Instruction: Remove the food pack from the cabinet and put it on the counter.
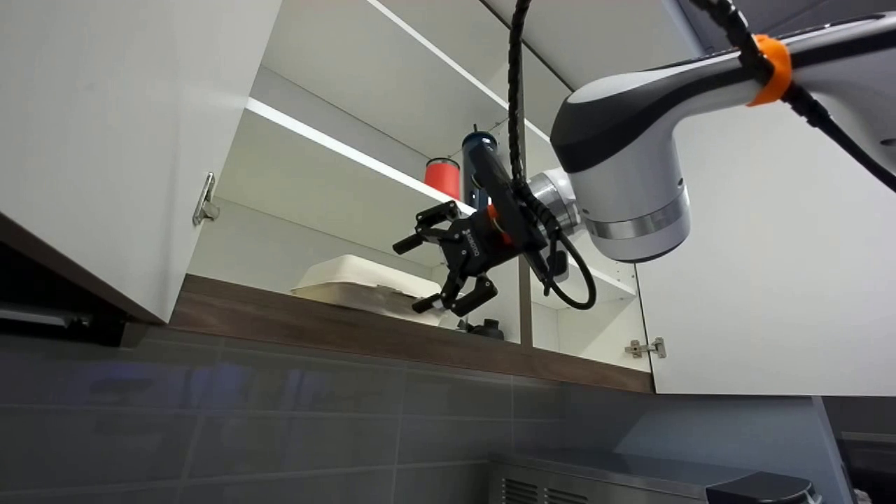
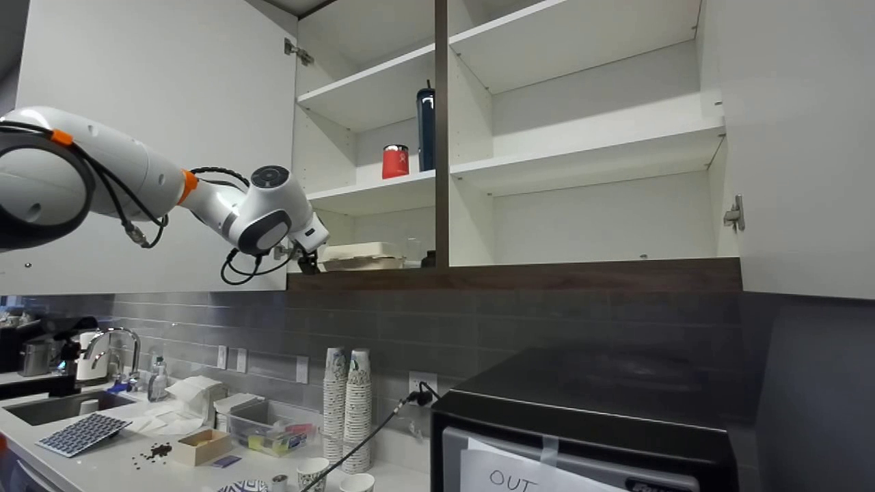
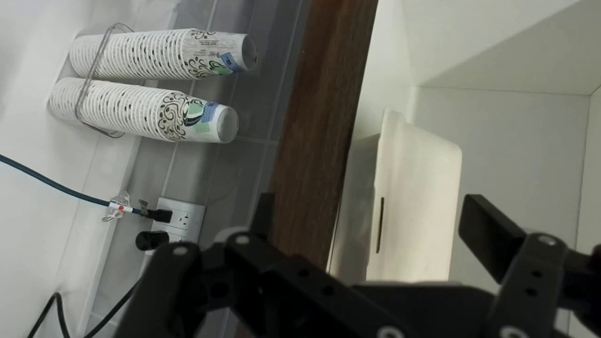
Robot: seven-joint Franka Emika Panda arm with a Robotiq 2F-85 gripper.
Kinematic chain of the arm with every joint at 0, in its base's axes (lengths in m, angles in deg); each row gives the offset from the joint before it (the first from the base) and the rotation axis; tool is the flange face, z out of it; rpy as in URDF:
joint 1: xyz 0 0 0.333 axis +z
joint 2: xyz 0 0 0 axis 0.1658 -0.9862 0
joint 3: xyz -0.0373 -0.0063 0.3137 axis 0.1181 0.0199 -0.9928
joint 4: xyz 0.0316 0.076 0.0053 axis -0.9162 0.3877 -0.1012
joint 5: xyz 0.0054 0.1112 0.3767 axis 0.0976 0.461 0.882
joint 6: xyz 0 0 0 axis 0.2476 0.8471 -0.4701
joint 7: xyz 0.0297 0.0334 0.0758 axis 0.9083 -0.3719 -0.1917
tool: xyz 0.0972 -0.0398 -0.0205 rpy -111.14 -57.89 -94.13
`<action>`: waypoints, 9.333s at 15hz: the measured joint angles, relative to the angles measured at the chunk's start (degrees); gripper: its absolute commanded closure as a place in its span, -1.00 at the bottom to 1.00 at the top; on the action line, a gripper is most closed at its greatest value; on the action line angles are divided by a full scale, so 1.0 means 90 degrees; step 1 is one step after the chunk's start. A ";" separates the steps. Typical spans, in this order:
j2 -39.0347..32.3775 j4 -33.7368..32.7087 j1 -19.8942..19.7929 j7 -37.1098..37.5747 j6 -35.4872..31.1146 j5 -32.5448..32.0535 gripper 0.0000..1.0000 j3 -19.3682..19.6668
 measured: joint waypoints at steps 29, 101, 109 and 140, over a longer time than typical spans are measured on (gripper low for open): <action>-0.1002 -0.1557 0.0121 -0.2844 0.0993 -0.1076 -1.00 0.1168; 0.2834 0.3277 -0.0867 -0.5160 0.5102 0.1355 0.48 0.2388; 0.2840 0.3259 -0.0867 -0.5160 0.5102 0.1355 0.87 0.2386; 0.0654 0.5098 -0.0342 -0.9834 0.2250 0.5367 0.87 0.1530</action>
